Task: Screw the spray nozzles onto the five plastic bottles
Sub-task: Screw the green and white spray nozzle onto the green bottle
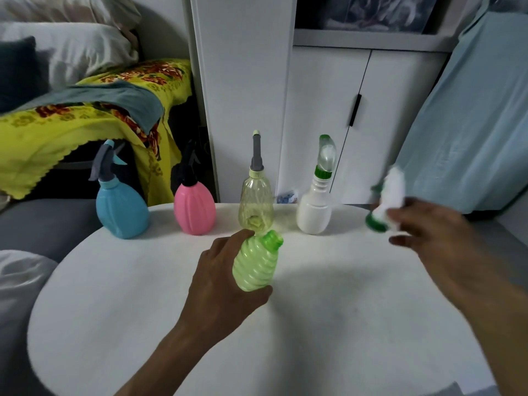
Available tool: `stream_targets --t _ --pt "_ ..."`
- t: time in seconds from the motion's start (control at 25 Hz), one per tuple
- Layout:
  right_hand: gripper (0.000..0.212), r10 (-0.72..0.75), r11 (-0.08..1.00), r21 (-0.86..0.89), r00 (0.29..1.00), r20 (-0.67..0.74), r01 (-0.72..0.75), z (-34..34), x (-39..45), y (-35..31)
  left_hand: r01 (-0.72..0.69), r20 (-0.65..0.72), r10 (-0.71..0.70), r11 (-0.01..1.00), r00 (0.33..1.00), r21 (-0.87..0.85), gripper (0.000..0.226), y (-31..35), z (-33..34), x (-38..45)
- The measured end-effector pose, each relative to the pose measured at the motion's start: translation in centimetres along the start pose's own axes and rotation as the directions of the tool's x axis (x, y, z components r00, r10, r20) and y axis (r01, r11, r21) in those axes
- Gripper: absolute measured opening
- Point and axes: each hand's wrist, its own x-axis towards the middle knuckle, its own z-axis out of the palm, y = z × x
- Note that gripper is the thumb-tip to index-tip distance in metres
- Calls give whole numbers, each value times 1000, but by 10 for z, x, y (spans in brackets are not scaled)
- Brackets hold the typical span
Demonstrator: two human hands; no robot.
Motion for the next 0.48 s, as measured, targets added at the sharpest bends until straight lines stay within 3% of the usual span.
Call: stream_targets --t 0.08,0.12,0.32,0.48 --pt "26 6 890 455 998 66 -35 -16 0 -12 -75 -2 76 991 997 113 79 -1 3 -1" --pt "31 18 835 547 998 67 -52 -19 0 -14 -85 -8 87 987 996 134 78 -3 4 -1" --pt "38 65 766 637 996 65 -92 -7 -2 -7 -85 -24 89 985 996 147 81 -4 10 -2" --pt "27 116 771 615 986 120 -165 8 -6 -4 -97 -41 104 986 994 137 82 -2 9 -1"
